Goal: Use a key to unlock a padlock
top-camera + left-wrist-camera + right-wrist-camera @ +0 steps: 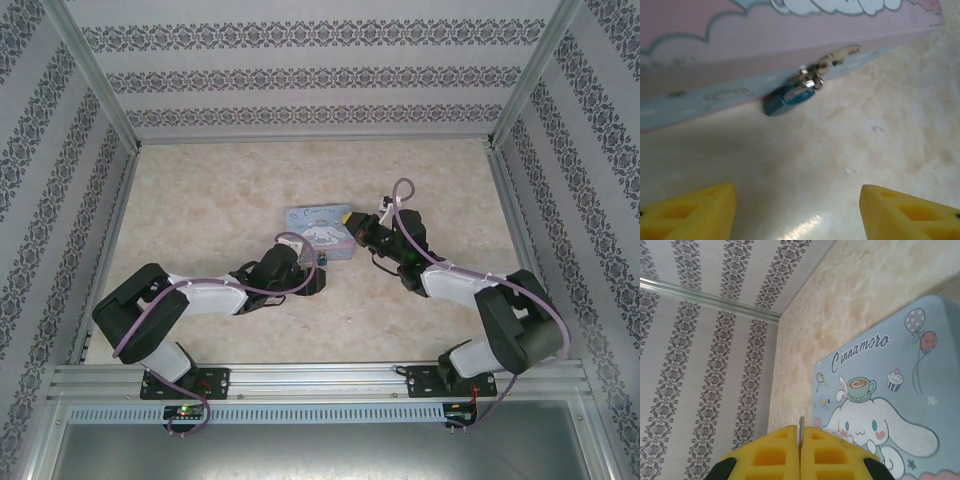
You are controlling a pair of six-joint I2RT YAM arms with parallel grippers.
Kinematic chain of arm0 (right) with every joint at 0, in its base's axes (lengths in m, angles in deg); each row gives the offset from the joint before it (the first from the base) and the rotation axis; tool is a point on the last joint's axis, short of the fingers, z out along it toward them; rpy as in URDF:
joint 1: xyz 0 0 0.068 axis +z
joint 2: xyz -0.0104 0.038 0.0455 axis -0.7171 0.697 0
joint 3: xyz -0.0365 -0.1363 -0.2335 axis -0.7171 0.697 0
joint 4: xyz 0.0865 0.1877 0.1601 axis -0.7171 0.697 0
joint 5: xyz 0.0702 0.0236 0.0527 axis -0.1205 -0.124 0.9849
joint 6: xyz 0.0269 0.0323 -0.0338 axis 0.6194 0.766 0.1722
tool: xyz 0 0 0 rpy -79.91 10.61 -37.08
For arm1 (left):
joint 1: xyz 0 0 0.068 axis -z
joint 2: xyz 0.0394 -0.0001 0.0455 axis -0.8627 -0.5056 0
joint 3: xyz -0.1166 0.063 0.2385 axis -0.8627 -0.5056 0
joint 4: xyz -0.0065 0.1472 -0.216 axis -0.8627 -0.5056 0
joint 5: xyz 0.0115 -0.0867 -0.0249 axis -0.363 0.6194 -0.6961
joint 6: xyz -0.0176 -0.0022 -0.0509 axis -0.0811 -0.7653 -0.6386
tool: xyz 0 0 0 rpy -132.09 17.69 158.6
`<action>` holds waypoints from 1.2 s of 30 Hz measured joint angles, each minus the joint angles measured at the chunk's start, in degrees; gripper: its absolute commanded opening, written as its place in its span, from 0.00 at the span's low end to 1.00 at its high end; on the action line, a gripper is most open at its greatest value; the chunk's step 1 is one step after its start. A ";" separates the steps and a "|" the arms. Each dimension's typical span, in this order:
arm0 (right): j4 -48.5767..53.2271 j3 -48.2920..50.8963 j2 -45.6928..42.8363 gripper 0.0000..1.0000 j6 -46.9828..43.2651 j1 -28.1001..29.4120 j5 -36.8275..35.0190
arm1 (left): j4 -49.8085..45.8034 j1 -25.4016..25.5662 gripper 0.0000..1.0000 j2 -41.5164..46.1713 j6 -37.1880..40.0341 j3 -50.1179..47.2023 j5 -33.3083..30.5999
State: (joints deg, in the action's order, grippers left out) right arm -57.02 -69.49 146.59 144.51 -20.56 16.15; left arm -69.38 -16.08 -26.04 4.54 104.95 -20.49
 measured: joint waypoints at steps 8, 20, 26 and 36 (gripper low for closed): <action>-0.04 -5.31 8.70 0.00 0.98 0.00 2.19 | 5.38 0.28 0.63 -6.21 4.96 1.29 -4.42; -4.09 -6.29 16.35 0.00 2.95 0.00 3.74 | 8.98 0.33 0.62 -11.91 7.82 5.73 -5.46; -8.50 -6.34 18.58 0.00 3.91 -0.02 3.89 | 10.10 0.33 0.62 -14.91 8.74 8.72 -5.46; -16.96 -6.34 22.69 0.00 6.32 -0.04 4.11 | 13.99 0.20 0.62 -17.44 8.04 10.36 -3.89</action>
State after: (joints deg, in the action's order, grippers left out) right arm -73.98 -75.83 169.28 150.83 -20.60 20.26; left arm -55.40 -15.88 -43.48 12.58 115.31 -24.38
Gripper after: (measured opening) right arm 0.057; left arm 0.619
